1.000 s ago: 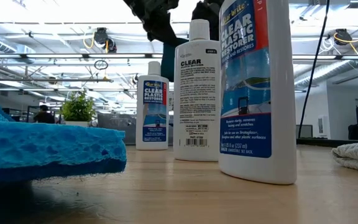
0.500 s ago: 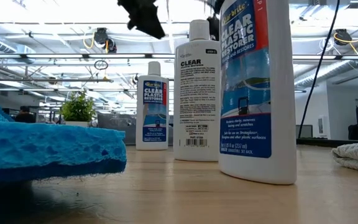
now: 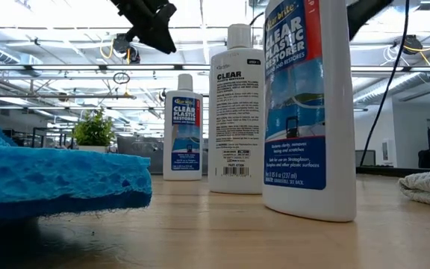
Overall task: Pick & Place Kitchen Items
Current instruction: Put the green towel into the blue bin
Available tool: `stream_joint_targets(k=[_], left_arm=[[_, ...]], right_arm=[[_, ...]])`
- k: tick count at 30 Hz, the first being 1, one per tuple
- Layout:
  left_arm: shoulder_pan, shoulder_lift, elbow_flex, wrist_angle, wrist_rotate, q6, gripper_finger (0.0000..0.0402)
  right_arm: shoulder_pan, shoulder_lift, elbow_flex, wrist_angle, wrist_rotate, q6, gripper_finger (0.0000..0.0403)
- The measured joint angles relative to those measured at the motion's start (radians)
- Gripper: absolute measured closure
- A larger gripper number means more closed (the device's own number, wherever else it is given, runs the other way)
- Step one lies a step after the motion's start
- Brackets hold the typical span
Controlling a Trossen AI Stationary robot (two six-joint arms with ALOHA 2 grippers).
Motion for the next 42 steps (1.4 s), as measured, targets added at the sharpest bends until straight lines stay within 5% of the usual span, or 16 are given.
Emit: stream_joint_targets(k=[12,17,24,42], left_arm=[[0.001,-0.004,-0.044,0.072,0.001,-0.007,0.0277],[0.001,-0.004,-0.044,0.091,0.001,-0.019,0.0277],[0.001,-0.004,-0.044,0.087,0.001,-0.033,0.0277],[0.001,-0.004,-0.044,0.064,0.001,-0.046,0.0277]], right_arm=[[0.064,0.014,-0.289,0.524,0.0,0.206,0.0403],[0.075,0.024,-0.294,0.483,0.013,0.177,0.0403],[0.064,0.025,-0.294,0.376,0.201,0.199,0.0394],[0.059,0.017,-0.294,0.355,0.209,0.023,0.0164]])
